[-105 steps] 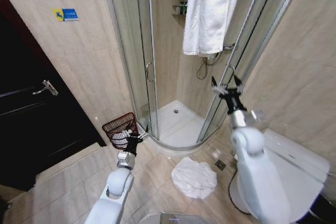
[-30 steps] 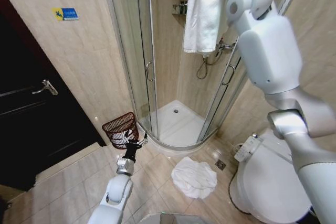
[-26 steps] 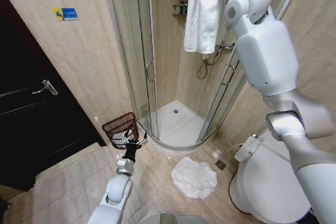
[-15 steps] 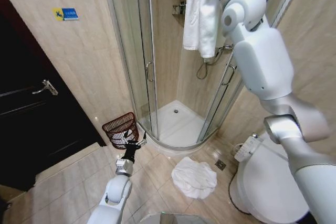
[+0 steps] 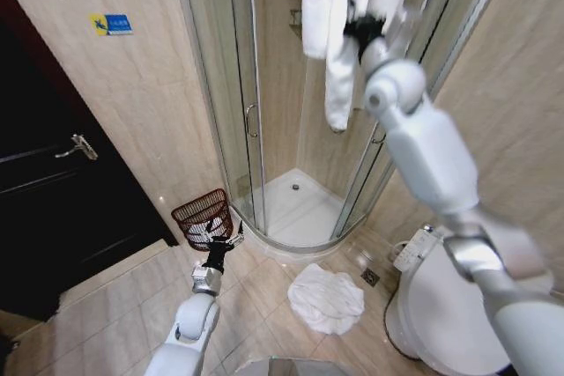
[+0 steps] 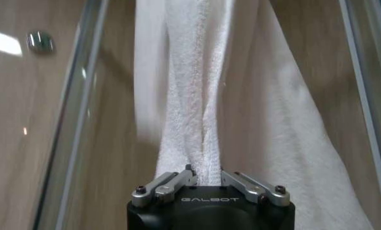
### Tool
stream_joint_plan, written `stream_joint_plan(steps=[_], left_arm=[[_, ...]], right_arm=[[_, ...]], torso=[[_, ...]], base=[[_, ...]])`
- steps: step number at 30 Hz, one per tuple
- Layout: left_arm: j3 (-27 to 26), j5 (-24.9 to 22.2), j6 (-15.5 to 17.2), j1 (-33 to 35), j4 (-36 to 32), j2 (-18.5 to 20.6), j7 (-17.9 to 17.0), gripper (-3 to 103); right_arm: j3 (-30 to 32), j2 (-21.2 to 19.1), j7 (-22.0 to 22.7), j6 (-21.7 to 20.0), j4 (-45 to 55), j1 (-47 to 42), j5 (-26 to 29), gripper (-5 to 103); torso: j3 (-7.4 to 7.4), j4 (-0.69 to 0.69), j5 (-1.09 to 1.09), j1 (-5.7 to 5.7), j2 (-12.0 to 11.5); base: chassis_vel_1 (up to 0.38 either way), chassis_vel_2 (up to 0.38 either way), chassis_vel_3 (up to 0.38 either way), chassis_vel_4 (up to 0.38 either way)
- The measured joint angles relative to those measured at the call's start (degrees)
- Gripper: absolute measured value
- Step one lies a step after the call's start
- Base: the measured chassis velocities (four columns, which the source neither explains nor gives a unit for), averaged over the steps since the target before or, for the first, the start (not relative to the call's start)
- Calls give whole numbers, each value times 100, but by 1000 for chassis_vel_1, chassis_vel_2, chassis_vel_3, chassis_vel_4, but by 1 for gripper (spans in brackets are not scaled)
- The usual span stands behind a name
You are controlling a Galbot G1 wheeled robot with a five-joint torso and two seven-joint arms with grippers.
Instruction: Discard the used towel into the hamper.
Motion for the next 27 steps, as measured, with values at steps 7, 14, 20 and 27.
stream_joint_plan(steps=[7,14,20,27], left_arm=[[4,-10,-48,6,72,-17,5,100],[70,54,-83,-27,147,-66,13,100],[98,103,-92,-14,134,-105,20,100],[98,107,-156,47,115,-103,22,100]], right_arm=[[360,-226,-15,68,478,-1069,-95,6],[909,-230,-167,126,980,-2630,-413,6],[1484,-81,-485,274,1303,-3691,-824,6],[2251,170,-900,520,1635,-5186,-1351,6]], torso=[[-2,0,-1,0,0],[-1,-1,1,1,0],[-1,1,-1,1,0],[-3,-2,0,0,1]], base=[[0,0,0,0],[0,0,0,0],[0,0,0,0],[0,0,0,0]])
